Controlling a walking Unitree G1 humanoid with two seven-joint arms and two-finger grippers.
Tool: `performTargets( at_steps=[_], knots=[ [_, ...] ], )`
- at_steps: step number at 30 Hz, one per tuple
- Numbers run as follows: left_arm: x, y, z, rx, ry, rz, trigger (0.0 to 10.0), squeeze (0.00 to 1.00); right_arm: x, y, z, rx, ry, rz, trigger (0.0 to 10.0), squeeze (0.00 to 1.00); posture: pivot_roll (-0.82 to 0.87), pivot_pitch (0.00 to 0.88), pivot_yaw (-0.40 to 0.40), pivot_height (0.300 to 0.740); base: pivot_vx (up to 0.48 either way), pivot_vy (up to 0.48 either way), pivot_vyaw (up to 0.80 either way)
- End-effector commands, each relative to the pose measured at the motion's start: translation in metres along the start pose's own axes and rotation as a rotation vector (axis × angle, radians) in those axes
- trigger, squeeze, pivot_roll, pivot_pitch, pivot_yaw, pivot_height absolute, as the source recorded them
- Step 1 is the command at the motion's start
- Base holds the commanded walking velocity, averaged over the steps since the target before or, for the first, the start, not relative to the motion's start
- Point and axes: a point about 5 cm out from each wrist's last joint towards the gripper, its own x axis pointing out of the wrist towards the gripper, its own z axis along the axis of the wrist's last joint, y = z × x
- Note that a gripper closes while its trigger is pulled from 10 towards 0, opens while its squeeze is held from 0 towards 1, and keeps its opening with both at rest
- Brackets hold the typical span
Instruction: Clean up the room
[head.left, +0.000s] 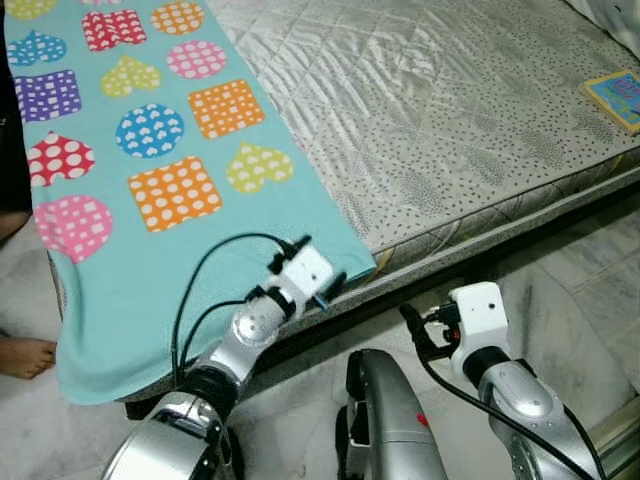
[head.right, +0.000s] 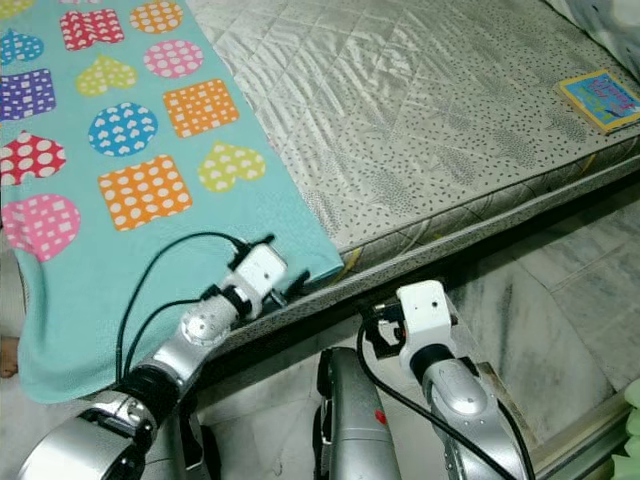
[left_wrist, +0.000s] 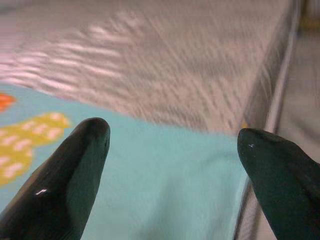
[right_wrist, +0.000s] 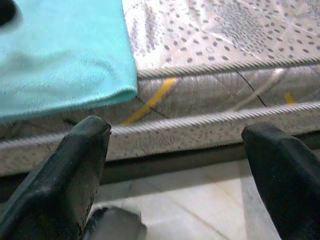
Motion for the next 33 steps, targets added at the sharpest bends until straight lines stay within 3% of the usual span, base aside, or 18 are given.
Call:
performTargets(
  at_steps=[1,2,5,6,7,10,11,12,17,20,26,33],
  knots=[
    [-0.006,0.007,0.001,-0.027,-0.011,0.033,10.0,0.00,0.001,0.003,-0.007,0.015,0.013,0.017,10.0,0.00,-0.16,0.210,-0.044,0.580,0.000,0.000,0.00],
    [-0.007,0.008,0.002,-0.028,-0.014,0.039,10.0,0.00,0.002,0.004,-0.007,0.015,0.012,0.018,10.0,0.00,-0.16,0.210,-0.044,0.580,0.000,0.000,0.00],
    [-0.031,0.028,0.009,-0.097,-0.042,0.182,10.0,0.00,0.011,0.009,-0.005,0.021,-0.003,0.027,10.0,0.00,-0.13,0.199,-0.043,0.580,0.000,0.000,0.00],
    [-0.031,0.028,0.009,-0.097,-0.042,0.182,10.0,0.00,0.011,0.009,-0.005,0.021,-0.003,0.027,10.0,0.00,-0.13,0.199,-0.043,0.580,0.000,0.000,0.00],
    [-0.050,0.034,0.014,-0.117,-0.045,0.237,10.0,0.00,0.016,0.011,-0.004,0.027,-0.014,0.033,10.0,0.00,-0.10,0.192,-0.040,0.580,0.000,0.000,0.00],
    [-0.076,0.039,0.018,-0.137,-0.036,0.305,10.0,0.00,0.022,0.013,-0.002,0.040,-0.034,0.040,10.0,0.00,-0.09,0.180,-0.040,0.580,0.000,0.000,0.00],
    [-0.090,0.043,0.019,-0.155,-0.028,0.368,10.0,0.00,0.025,0.014,0.001,0.054,-0.049,0.040,10.0,0.00,-0.08,0.171,-0.041,0.580,0.000,0.000,0.00],
    [-0.090,0.043,0.019,-0.155,-0.028,0.368,10.0,0.00,0.025,0.014,0.001,0.054,-0.049,0.040,10.0,0.00,-0.08,0.171,-0.041,0.580,0.000,0.000,0.00],
    [-0.125,0.049,0.018,-0.147,0.024,0.523,10.0,0.00,0.034,0.014,0.007,0.100,-0.091,0.034,10.0,0.00,-0.06,0.138,-0.047,0.580,0.000,0.000,0.00],
    [-0.144,0.051,0.012,-0.187,0.091,0.594,10.0,0.00,0.040,0.010,0.012,0.152,-0.124,0.018,10.0,0.00,-0.04,0.108,-0.058,0.580,0.000,0.000,0.00],
    [-0.152,0.058,0.009,-0.207,0.122,0.650,10.0,0.00,0.045,0.009,0.017,0.234,-0.147,0.034,10.0,0.00,-0.03,0.082,-0.065,0.580,0.000,0.000,0.00],
    [-0.149,0.056,0.013,-0.230,0.127,0.643,10.0,0.00,0.047,0.013,0.016,0.240,-0.156,0.057,10.0,0.00,-0.02,0.087,-0.058,0.580,0.000,0.000,0.00]
  ],
)
